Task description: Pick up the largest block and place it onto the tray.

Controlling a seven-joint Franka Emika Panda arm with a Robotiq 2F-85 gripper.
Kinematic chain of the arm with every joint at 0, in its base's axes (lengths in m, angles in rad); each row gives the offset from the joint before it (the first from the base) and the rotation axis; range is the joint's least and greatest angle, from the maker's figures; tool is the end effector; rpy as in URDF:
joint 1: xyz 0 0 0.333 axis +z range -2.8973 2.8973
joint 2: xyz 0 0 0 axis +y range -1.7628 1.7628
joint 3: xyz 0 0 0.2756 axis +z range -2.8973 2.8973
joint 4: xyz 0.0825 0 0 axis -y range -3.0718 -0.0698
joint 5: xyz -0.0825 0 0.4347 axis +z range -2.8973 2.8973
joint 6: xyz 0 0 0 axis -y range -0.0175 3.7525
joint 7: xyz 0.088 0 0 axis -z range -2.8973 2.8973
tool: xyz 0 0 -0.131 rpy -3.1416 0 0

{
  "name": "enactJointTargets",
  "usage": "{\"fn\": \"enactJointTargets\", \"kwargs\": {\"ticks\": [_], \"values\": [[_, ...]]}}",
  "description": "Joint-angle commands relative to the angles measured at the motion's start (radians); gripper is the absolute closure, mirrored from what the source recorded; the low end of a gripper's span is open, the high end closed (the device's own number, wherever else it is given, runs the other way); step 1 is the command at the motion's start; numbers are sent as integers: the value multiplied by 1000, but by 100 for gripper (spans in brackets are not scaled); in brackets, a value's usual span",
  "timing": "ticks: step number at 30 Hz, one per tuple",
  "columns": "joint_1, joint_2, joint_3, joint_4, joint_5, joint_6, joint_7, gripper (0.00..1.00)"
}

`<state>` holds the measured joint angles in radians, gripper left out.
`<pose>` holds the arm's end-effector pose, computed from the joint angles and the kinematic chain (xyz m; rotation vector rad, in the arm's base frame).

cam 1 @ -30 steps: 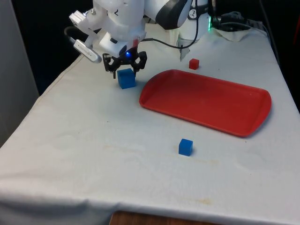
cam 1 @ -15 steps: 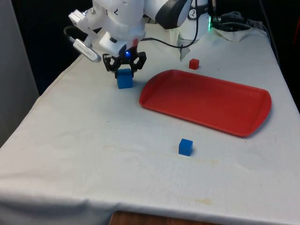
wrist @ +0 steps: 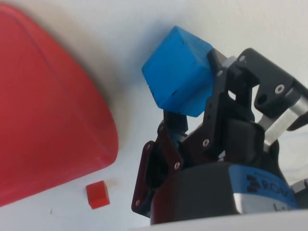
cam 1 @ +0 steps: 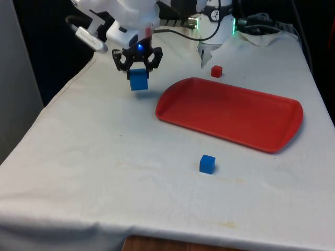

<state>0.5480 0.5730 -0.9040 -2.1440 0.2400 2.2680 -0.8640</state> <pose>0.5074 -0.2321 0.1210 2.9361 0.5390 -0.4874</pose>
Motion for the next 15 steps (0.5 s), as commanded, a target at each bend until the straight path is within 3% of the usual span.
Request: {"fn": "enactJointTargets", "kwargs": {"ticks": [1,5,6,7,15], "values": [[9,-12,-12,-1,-11,-8,2,99],[14,-38,-23,1,-21,-22,4,99],[5,-33,-13,2,-11,-17,0,99],[15,-45,-26,2,-23,-26,4,99],[26,-108,-49,9,-52,-62,9,99]]}}
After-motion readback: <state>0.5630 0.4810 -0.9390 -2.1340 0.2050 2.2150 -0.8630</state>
